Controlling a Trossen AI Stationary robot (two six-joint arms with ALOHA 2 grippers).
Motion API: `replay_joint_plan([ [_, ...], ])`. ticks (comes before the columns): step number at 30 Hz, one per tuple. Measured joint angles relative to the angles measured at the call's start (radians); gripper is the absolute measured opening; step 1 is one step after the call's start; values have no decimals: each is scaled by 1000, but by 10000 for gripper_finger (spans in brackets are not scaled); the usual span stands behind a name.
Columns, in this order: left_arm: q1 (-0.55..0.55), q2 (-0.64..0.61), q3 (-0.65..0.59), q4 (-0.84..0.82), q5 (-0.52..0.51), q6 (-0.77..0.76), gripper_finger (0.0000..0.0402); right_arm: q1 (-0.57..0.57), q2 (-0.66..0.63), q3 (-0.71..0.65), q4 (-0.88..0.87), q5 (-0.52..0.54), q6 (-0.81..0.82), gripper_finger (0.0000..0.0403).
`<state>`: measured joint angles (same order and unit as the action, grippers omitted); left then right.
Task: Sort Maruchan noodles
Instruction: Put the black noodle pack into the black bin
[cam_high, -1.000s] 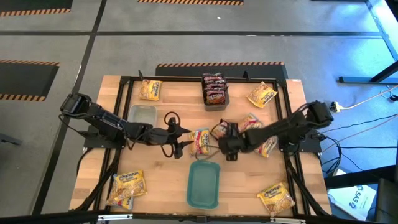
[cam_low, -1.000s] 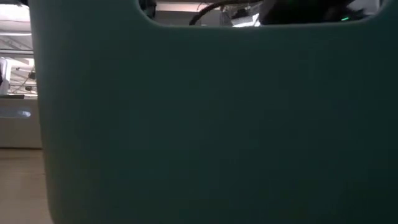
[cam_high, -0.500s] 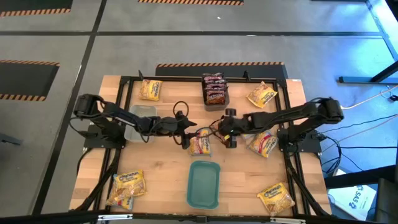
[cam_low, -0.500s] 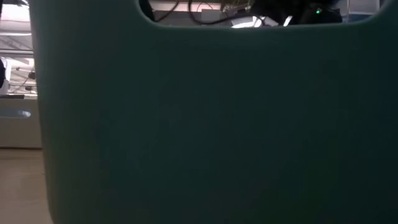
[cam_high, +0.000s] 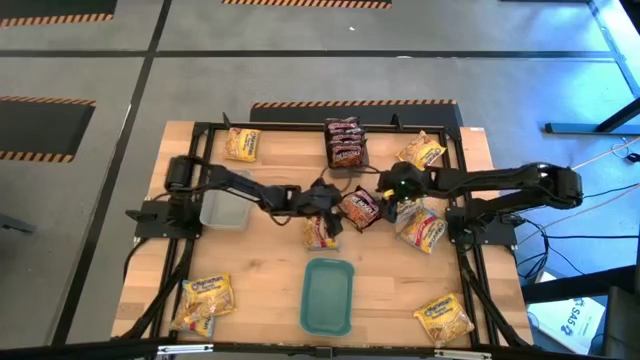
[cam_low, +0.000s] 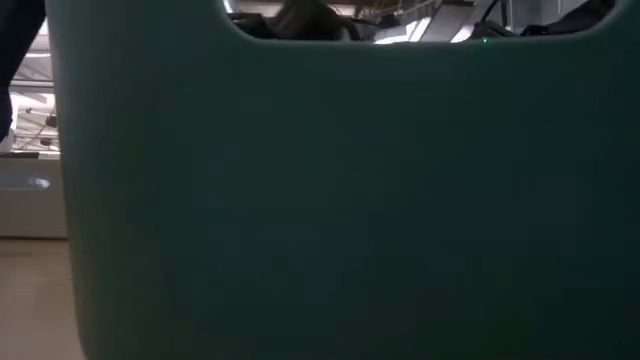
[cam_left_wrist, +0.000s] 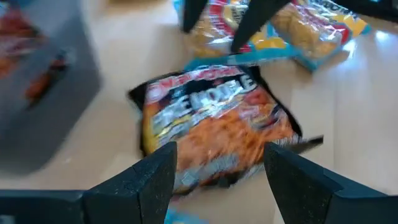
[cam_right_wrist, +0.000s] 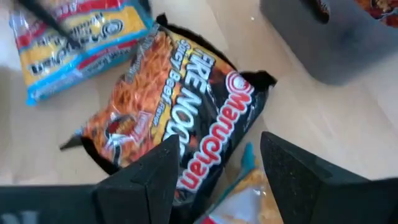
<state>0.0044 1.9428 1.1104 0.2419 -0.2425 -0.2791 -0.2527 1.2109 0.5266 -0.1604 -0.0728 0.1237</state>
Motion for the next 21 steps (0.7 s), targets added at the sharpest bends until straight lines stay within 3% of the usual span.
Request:
replay_joint_plan([
  [7,0,110,59,-14,14,-31,233,-4,26,0,75,4,29,211],
  [17,-6,151,59,-82,17,-54,233,-11,45,-1,57,-19,108,214],
  [21,-5,151,59,-91,17,-53,233,-56,42,-1,57,-115,148,229],
])
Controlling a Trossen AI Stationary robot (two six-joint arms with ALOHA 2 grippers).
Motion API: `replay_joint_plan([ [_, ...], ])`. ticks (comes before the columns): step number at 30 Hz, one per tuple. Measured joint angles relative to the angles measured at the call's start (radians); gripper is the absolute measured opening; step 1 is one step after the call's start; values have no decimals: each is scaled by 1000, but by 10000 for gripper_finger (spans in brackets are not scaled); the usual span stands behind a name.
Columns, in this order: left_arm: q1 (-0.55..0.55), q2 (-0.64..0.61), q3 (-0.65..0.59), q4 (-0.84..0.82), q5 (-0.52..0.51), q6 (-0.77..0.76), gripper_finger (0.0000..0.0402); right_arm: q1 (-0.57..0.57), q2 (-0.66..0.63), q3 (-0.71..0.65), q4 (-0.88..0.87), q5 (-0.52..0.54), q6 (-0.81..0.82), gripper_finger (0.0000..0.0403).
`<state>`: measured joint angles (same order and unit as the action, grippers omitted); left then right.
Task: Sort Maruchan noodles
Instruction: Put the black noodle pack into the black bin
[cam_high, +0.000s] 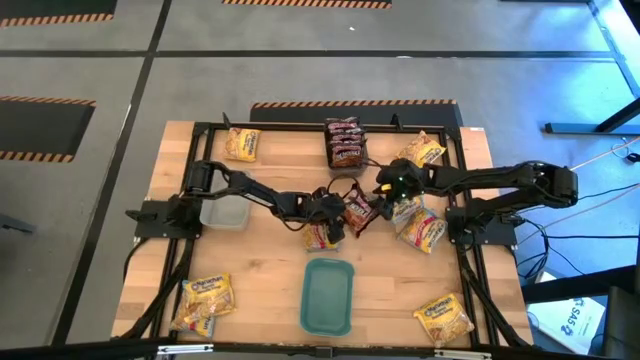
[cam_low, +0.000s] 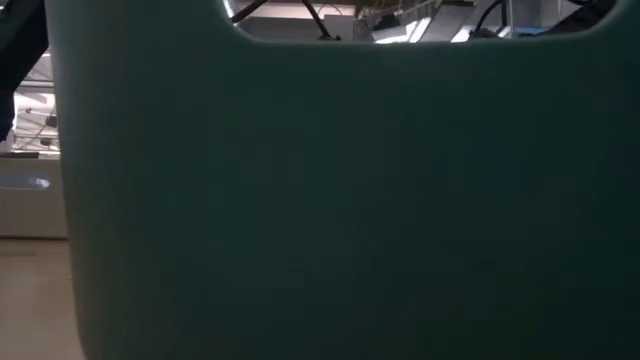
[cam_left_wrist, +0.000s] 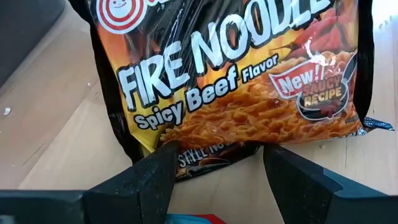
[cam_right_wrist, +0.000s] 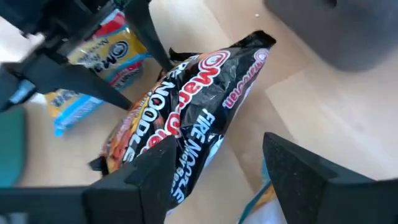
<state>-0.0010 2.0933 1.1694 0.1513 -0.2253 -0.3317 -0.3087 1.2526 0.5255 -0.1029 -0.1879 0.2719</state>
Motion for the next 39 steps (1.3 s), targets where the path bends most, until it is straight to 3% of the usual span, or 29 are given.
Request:
replay_joint_plan([
  [7,0,0,0,0,-1,1,233,-66,0,0,31,-151,84,273],
  [13,0,0,0,0,-1,2,233,-65,43,0,64,-174,186,288],
  [22,1,0,-1,6,-1,2,233,-64,194,0,211,-303,260,281],
  [32,2,0,-2,20,-1,11,233,-48,255,5,269,-292,272,277],
  [39,5,0,-2,21,-1,12,233,-3,257,9,283,-281,283,217],
])
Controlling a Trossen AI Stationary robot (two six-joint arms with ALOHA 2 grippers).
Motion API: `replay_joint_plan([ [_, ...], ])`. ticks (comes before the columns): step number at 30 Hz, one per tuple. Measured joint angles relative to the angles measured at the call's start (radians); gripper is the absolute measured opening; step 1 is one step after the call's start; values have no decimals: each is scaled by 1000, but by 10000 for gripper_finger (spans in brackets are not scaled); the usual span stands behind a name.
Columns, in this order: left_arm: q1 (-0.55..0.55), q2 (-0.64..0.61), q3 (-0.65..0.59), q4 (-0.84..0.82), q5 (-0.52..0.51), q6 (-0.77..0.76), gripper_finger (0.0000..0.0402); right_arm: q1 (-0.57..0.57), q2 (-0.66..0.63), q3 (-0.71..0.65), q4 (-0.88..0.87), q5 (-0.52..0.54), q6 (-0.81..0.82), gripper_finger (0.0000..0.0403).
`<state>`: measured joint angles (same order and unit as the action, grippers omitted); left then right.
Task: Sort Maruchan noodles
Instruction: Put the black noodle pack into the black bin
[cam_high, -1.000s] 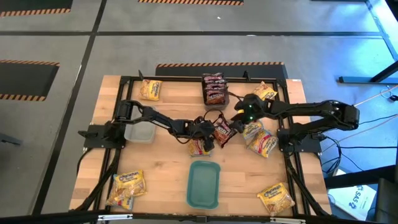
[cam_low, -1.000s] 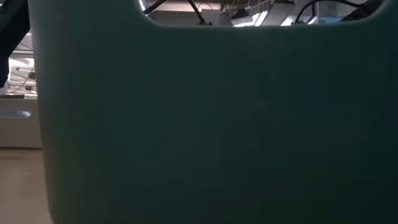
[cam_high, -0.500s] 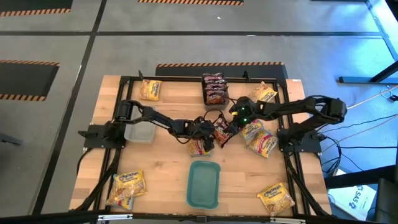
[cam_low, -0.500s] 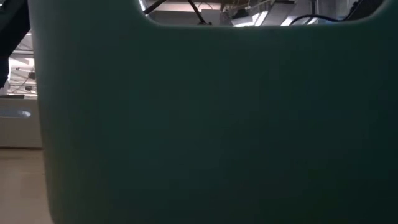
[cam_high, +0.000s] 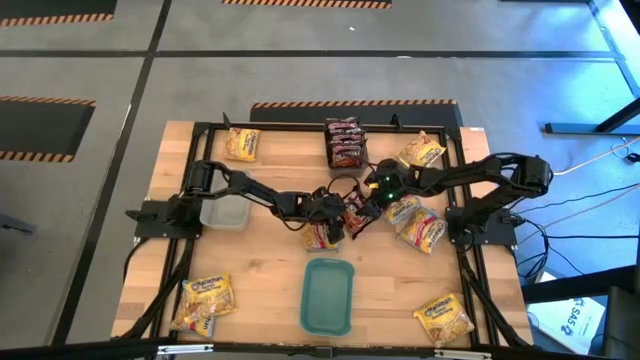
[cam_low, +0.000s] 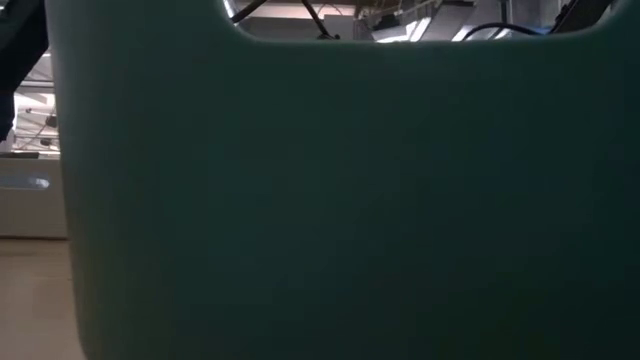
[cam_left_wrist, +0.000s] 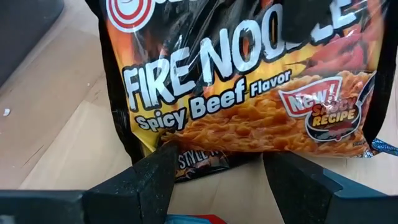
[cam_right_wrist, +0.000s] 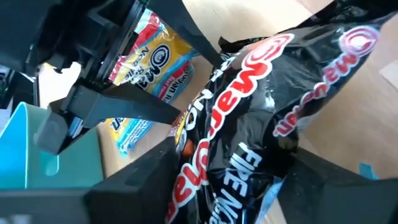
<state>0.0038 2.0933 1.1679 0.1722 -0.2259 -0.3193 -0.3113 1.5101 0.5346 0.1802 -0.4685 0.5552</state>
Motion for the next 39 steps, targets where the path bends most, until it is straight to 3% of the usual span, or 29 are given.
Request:
replay_joint_plan([
  [8,1,-1,0,0,-15,-1,233,3,0,0,0,17,-3,131],
  [15,-20,-31,-1,-22,-25,16,233,4,-1,0,0,3,-42,93],
  [22,-64,-147,-1,-147,-18,66,234,4,-20,0,-4,-6,-91,70],
  [29,-111,-275,-1,-313,-19,100,233,4,-127,2,-17,-7,-127,66],
  [39,-135,-449,-160,-283,11,166,232,4,-322,54,-63,73,-249,66],
])
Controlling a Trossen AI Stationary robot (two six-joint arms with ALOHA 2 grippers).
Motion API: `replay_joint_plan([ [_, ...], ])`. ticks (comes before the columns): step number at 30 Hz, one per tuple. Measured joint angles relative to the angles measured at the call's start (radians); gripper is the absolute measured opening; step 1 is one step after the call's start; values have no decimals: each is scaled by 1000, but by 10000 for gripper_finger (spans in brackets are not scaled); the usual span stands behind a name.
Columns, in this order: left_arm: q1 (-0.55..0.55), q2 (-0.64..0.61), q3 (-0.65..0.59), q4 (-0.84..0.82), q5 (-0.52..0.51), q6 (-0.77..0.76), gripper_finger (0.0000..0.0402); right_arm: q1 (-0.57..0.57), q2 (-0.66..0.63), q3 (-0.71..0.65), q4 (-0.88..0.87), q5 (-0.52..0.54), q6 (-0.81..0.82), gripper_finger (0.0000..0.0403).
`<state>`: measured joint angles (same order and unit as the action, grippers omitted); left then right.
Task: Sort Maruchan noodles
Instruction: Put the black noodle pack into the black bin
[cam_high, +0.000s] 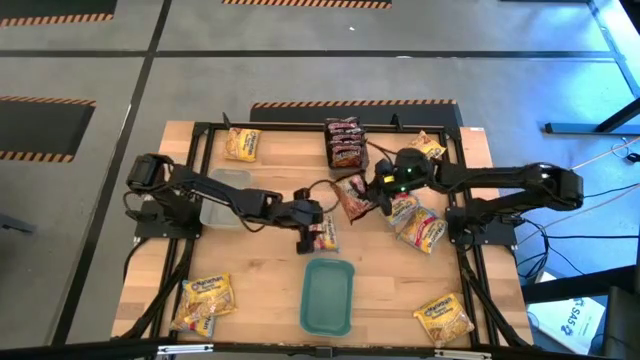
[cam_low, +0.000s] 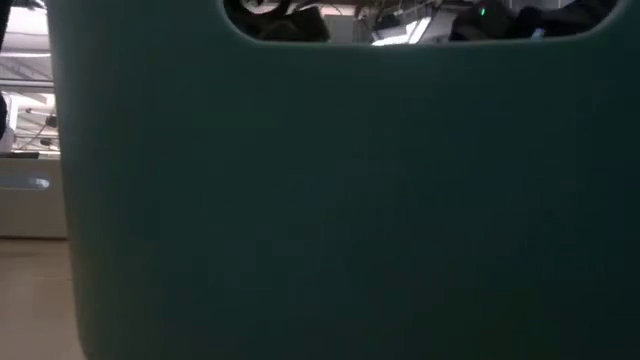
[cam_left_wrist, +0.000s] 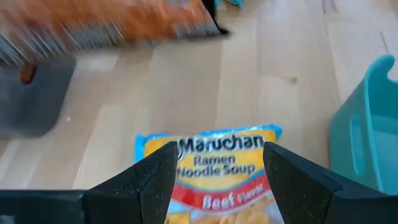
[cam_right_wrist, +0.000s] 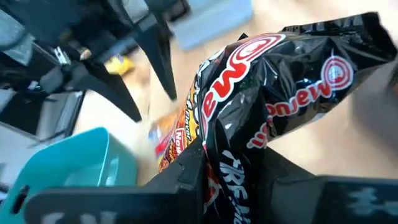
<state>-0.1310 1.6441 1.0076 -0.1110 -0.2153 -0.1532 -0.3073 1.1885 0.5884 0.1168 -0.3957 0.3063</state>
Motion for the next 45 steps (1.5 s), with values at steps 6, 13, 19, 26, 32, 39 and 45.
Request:
replay_joint_plan([
  [6,0,-144,-228,251,0,5,232,-1,-25,133,-99,137,-208,66],
  [13,42,-230,-427,537,-8,71,232,-9,46,344,-237,355,-540,66],
  [19,105,-230,-453,568,-8,86,232,-42,191,586,-501,455,-789,66],
  [26,153,-230,-453,572,-8,85,232,-102,409,847,-824,490,-971,66],
  [32,149,-230,-453,564,-1,84,232,-130,512,883,-927,452,-1105,66],
  [39,134,-229,-452,563,1,84,232,-132,588,883,-932,404,-1124,66],
  [45,134,-229,-452,552,1,82,232,-132,638,883,-962,430,-1126,66],
])
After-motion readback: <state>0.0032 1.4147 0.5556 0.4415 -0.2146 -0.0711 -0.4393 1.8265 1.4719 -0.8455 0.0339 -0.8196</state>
